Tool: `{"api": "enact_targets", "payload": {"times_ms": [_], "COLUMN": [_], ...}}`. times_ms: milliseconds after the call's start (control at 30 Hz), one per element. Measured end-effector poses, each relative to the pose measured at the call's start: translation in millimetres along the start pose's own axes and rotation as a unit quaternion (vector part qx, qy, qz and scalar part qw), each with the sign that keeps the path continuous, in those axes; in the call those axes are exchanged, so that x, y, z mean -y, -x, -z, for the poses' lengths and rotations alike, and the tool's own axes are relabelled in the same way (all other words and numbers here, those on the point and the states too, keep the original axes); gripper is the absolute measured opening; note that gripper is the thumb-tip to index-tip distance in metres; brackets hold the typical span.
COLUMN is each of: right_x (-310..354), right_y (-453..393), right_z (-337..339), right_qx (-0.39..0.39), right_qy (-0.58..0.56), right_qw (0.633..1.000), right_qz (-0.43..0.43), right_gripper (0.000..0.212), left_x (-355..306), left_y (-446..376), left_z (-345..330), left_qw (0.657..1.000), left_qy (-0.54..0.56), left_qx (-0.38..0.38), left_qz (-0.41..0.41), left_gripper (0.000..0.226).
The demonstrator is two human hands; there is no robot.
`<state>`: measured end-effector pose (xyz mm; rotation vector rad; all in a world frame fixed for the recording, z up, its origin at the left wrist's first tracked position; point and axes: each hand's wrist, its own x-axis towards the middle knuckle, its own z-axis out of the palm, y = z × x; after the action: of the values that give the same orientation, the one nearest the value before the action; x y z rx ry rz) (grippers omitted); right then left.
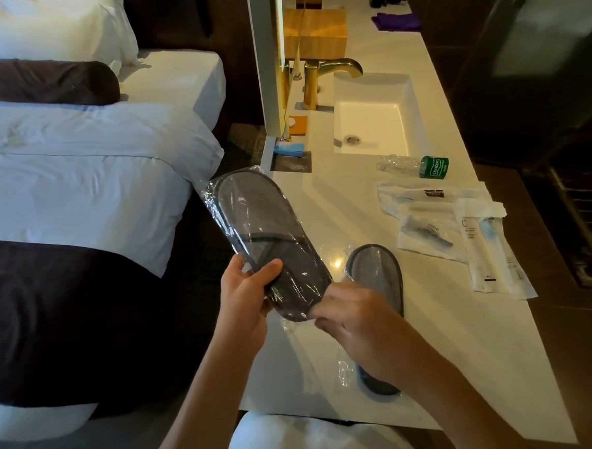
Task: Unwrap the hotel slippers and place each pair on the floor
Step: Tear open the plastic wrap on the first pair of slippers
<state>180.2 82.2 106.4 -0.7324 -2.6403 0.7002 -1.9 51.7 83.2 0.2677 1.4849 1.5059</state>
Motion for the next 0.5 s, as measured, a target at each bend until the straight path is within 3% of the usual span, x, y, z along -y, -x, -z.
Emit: {"api": "enact_targets", "payload": {"times_ms": [167,300,400,500], "right_x": [3,12,17,20], "right_y": [14,18,13,6], "right_z": [3,-1,-6,-9], "right_qx": [0.041,0.023,-0.028,-0.064], "right_qy": [-0.025,-0.157,-0.353,-0.481], "right_qw": [0.999,0.978,0.877,0.778], "right_qz": [0.015,-0.138,-0.324,-0.399], "right_gripper": [0.012,0.017,0.017,0.012], "left_x": [-1,-1,1,4], "left_y": [-5,-4,-1,2], "left_z": [9,9,5,0], "left_qw": [0.998,0.997,0.998,0.998], "left_qy": [0.055,0.07,0.063,0.049], "left_qx": [-0.023,-0.017,0.01,0.045], "left_qz": [0.019,0.005,0.002,0.001], "left_gripper": [0.029,0.026,0.03,0.034]}}
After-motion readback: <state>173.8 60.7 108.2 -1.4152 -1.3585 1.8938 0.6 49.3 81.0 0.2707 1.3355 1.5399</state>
